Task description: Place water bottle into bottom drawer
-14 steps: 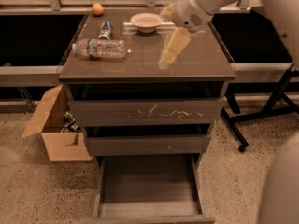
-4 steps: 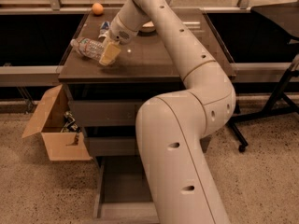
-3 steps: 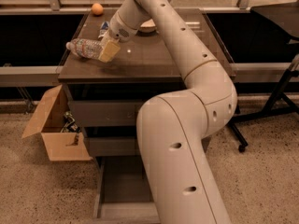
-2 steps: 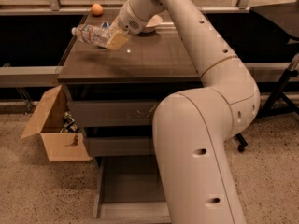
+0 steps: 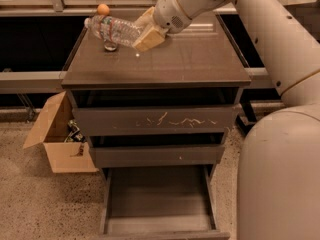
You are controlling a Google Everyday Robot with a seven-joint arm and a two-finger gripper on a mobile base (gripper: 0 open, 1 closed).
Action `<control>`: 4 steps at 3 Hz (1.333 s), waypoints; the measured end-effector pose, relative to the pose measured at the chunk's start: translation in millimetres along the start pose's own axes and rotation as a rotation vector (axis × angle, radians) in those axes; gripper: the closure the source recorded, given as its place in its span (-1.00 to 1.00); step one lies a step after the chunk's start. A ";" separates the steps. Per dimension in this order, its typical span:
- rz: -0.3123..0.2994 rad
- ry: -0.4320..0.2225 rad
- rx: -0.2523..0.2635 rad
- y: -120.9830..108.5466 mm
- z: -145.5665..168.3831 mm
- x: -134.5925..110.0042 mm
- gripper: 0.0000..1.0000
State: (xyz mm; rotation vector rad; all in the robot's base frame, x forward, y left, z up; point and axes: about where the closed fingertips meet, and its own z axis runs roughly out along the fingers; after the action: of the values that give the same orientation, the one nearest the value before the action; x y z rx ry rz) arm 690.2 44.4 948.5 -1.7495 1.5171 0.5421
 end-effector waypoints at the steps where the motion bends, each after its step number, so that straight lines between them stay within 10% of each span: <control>1: 0.003 0.005 -0.003 -2.6 6.9 1.6 1.00; 4: -0.077 0.066 -0.216 97.9 -0.5 16.7 1.00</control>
Offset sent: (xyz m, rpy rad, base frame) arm -0.0161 -0.0030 -0.0144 -0.0708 0.0524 0.0922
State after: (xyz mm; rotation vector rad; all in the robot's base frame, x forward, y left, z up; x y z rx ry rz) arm 599.1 31.1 911.4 -2.0001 1.4738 0.6332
